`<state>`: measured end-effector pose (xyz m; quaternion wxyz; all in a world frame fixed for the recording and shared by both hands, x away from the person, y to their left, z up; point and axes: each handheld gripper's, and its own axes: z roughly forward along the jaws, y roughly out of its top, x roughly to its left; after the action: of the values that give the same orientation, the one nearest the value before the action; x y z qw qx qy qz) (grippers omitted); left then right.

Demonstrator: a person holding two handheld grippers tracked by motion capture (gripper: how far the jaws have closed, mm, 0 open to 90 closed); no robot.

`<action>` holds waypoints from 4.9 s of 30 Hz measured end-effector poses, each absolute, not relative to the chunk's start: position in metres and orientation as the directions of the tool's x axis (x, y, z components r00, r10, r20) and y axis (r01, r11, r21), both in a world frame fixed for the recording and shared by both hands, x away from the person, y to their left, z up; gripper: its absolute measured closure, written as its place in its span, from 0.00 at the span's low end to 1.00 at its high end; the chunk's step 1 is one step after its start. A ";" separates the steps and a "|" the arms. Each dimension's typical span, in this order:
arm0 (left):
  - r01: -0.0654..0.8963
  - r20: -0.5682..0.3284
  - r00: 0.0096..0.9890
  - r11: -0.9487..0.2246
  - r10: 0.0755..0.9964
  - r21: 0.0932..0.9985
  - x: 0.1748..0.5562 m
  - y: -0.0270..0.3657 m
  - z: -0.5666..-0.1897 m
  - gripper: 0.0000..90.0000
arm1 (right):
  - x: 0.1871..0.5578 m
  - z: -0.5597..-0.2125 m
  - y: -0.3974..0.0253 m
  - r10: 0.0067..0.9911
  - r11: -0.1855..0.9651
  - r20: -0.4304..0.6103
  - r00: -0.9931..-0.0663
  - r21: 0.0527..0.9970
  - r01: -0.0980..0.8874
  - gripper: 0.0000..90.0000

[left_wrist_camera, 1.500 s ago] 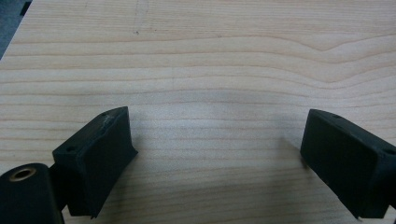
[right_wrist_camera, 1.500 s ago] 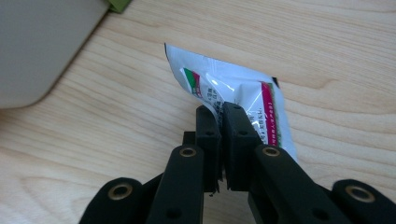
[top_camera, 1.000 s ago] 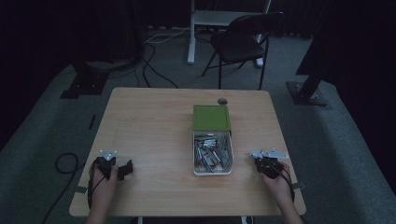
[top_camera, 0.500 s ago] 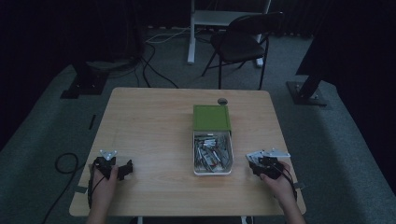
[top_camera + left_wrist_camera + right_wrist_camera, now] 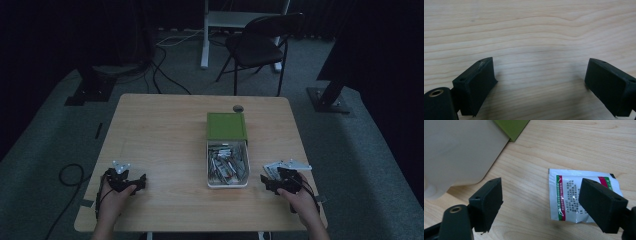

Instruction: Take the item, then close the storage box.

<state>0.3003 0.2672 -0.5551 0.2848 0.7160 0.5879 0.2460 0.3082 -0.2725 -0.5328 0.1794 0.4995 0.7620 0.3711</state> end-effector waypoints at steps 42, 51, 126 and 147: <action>0.548 -0.024 0.583 -0.371 0.812 0.750 0.274 0.164 -0.521 0.11 | 0.294 -0.525 -0.262 0.765 0.313 0.130 -0.631 0.781 0.541 0.19; 0.506 -0.030 0.631 -0.382 0.775 0.773 0.273 0.149 -0.517 0.11 | 0.293 -0.520 -0.258 0.736 0.306 0.152 -0.659 0.794 0.525 0.19; 0.375 -0.037 0.694 -0.317 0.719 0.871 0.314 0.101 -0.505 0.11 | 0.317 -0.510 -0.246 0.722 0.227 0.180 -0.669 0.851 0.474 0.15; 0.382 -0.029 0.693 -0.333 0.720 0.862 0.323 0.102 -0.502 0.11 | 0.324 -0.507 -0.242 0.726 0.257 0.141 -0.673 0.852 0.455 0.15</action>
<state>0.3232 0.1016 -0.5021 0.4624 0.7955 0.3463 0.1828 0.3242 -0.2422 -0.5067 0.1418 0.3788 0.7799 0.4776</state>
